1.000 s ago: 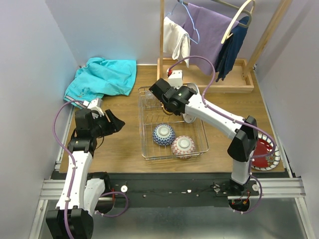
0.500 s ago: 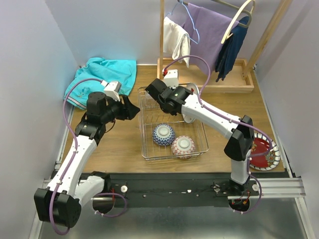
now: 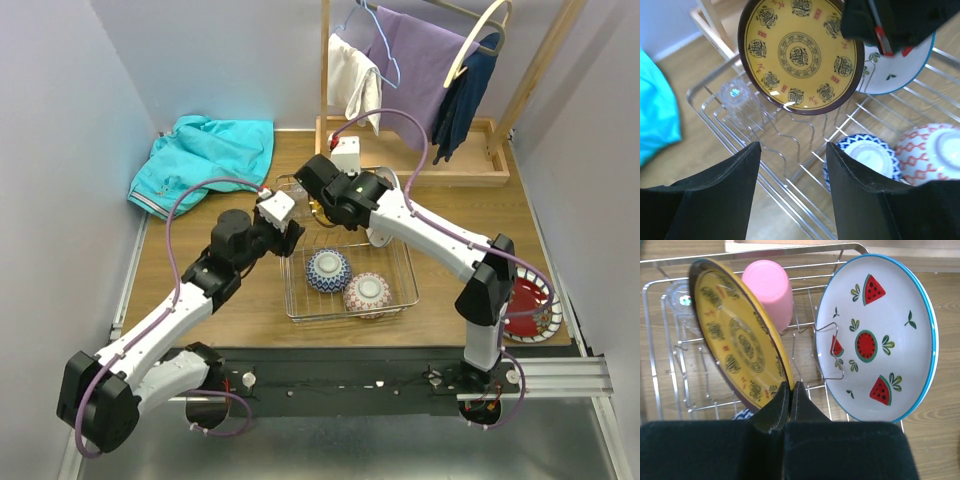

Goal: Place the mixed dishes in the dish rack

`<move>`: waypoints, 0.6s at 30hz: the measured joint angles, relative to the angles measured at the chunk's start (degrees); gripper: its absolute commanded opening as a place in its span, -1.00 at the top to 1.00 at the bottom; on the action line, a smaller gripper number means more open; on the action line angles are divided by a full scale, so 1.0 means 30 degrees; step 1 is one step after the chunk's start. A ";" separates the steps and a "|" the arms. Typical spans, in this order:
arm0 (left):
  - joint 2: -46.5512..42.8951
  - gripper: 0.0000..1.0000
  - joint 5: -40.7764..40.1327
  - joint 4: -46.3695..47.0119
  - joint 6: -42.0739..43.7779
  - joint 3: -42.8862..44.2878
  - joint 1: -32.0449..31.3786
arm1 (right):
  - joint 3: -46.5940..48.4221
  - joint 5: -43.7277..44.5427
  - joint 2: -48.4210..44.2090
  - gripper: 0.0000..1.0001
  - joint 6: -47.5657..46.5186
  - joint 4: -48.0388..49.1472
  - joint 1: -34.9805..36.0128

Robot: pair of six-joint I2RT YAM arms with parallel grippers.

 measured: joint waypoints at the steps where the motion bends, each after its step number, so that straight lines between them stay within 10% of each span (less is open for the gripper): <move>1: -0.0160 -0.23 -0.0379 0.0437 0.0845 -0.0313 -0.0430 | 0.0029 -0.0138 -0.0117 0.99 0.0051 0.0000 -0.0044; 18: 0.0364 -0.21 -0.1224 0.5799 0.8080 -0.2237 -0.3439 | 0.0634 -0.4561 -0.1042 0.99 0.3206 -0.0095 -0.1537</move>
